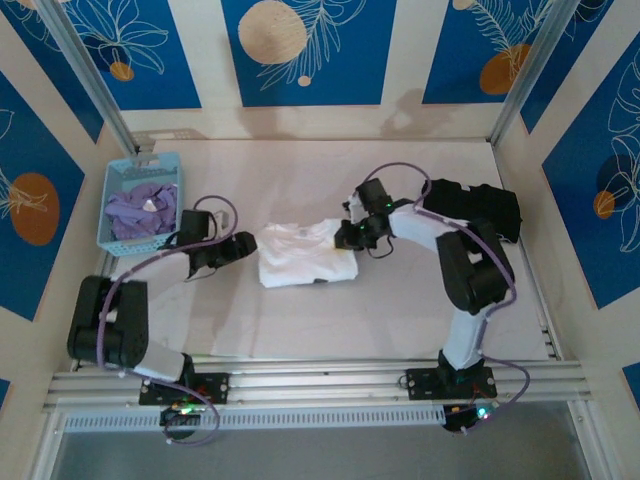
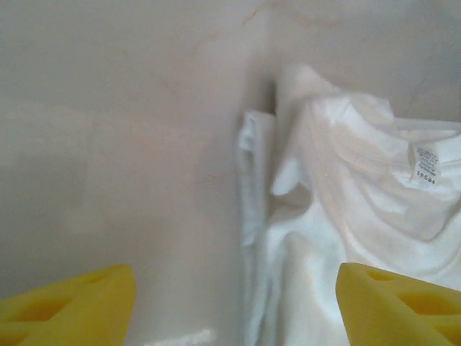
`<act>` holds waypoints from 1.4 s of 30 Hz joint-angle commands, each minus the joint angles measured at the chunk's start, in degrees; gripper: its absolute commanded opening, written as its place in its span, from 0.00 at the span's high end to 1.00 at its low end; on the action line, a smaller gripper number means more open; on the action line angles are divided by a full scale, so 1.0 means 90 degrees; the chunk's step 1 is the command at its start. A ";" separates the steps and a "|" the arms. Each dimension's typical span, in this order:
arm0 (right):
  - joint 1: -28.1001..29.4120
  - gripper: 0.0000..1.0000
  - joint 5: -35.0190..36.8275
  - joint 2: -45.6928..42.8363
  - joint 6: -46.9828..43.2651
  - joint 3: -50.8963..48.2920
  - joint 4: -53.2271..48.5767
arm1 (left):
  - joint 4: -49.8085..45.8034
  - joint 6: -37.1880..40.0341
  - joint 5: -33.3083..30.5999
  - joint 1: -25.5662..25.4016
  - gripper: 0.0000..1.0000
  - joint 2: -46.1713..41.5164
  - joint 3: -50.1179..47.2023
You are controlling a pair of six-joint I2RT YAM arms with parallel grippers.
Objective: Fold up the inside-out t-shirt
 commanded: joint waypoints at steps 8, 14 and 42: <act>-0.1323 1.00 0.2893 -0.1226 -0.2459 0.1585 -0.2872 | -0.0874 -0.0227 0.0130 0.0009 0.24 -0.2060 0.0095; -0.2044 1.00 0.3155 -0.0929 -0.3161 0.2581 -0.3330 | -0.1004 -0.0268 0.0303 -0.0038 0.24 -0.2348 0.0029; -0.4423 0.68 0.4091 0.0853 -0.3484 0.3793 -0.2543 | -0.0349 -0.0324 0.0490 -0.0101 0.25 -0.1517 -0.0124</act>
